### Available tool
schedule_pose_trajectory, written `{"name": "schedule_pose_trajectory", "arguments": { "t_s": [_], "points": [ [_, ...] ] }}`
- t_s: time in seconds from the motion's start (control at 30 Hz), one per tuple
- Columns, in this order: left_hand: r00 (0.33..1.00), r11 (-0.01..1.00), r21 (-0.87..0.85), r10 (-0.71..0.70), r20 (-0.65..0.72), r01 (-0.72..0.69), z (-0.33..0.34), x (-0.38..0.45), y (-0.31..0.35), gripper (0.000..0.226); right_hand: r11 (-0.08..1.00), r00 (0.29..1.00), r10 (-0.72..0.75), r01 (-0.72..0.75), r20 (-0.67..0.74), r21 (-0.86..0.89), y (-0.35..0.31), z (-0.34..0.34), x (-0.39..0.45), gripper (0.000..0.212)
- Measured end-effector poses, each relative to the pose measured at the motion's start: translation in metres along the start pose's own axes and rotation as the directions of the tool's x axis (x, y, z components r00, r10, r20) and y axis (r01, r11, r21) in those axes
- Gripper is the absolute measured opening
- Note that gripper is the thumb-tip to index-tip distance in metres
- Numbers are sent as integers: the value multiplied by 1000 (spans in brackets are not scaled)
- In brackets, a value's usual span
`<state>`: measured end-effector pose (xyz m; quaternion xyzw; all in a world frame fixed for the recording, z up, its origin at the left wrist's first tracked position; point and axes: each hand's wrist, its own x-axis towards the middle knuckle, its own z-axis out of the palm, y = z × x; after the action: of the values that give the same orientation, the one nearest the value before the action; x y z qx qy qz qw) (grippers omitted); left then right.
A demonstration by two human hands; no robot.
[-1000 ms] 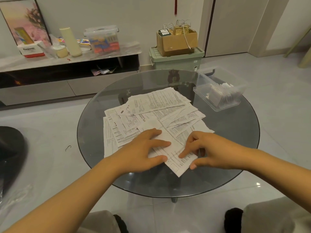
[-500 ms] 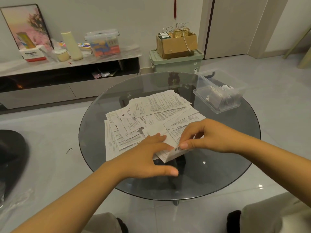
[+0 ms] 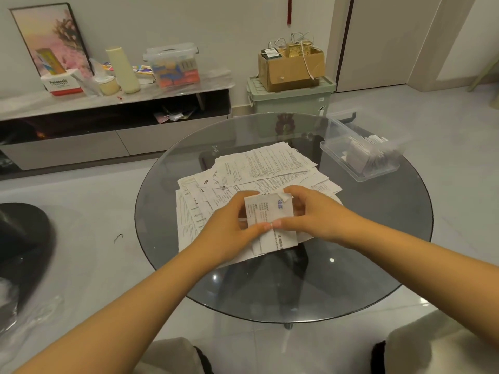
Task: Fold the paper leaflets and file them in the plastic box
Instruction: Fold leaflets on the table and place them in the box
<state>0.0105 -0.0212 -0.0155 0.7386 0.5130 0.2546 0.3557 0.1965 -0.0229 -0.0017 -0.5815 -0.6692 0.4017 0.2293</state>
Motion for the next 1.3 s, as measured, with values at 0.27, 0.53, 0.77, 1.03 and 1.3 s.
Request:
{"name": "schedule_pose_trajectory", "arguments": {
  "t_s": [0.27,0.53,0.77,1.03,1.3],
  "points": [
    [998,964,260,54,11,-55,2,1,-10,95,945,990,-85,45,-112,-324,14,10,0,89],
    [969,794,557,189,157,-245,0,-5,-9,48,743,949,-298,296,99,-600,19,7,-5,50],
    [964,794,552,162,212,-255,-3,-4,-7,52,661,929,-317,362,192,-657,18,0,-10,47],
    [977,913,364,130,166,-184,-4,-1,0,27,828,957,-288,264,30,-494,16,0,-7,33],
    [998,942,334,18,-59,3,8,17,-5,32,924,972,-160,85,-175,-372,20,16,9,30]
  ]
}}
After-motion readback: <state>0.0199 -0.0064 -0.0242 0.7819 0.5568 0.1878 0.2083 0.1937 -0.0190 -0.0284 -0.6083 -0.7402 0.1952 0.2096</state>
